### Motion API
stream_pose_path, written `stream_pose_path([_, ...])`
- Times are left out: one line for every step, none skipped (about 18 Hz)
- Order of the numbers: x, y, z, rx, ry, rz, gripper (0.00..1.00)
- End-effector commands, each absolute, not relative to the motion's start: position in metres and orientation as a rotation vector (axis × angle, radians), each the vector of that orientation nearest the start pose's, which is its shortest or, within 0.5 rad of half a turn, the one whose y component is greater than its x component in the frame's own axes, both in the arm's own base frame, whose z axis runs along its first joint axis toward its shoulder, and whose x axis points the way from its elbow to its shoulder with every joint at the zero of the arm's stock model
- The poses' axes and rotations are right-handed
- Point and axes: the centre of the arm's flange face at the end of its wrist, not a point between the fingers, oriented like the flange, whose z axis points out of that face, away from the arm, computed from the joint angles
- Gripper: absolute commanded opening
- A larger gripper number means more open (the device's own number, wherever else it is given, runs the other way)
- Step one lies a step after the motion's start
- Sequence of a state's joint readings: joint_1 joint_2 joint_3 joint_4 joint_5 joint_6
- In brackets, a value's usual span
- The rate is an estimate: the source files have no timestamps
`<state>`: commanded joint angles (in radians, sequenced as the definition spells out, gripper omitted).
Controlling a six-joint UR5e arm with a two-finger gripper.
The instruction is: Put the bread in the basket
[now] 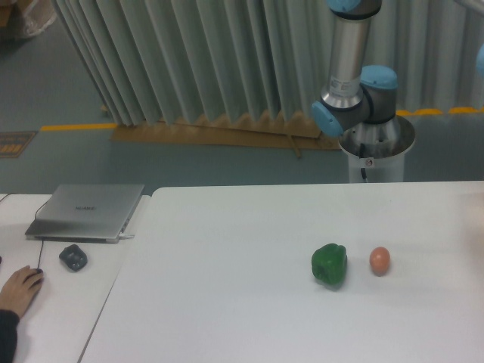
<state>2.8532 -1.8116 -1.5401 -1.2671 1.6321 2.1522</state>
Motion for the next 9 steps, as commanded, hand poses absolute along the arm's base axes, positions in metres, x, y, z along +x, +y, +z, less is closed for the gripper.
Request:
stream_pose_path([-0.5325,0.2909,0.4030,-2.913,1.348,0.133,1.00])
stream_pose_path([-0.5319,0.2919,0.4028,-2.910,1.350,0.131,1.00])
stream_pose_path([-0.5306,0.2935,0.3998,-2.906,1.354,0.124,1.00])
stream_pose_path([-0.5300,0.2934,0.3981,-2.906,1.354,0.116,1.00])
stream_pose_path([-0.5294,0.2935,0.3966,-2.903,1.353,0.112,1.00])
stream_pose_path([-0.5287,0.2935,0.3968,-2.902,1.350,0.112,1.00])
stream_pose_path([-0.5287,0.2935,0.3968,-2.902,1.350,0.112,1.00])
stream_pose_path([-0.5287,0.2935,0.3968,-2.902,1.350,0.112,1.00])
stream_pose_path([-0.5285,0.2934,0.3960,-2.902,1.350,0.110,1.00])
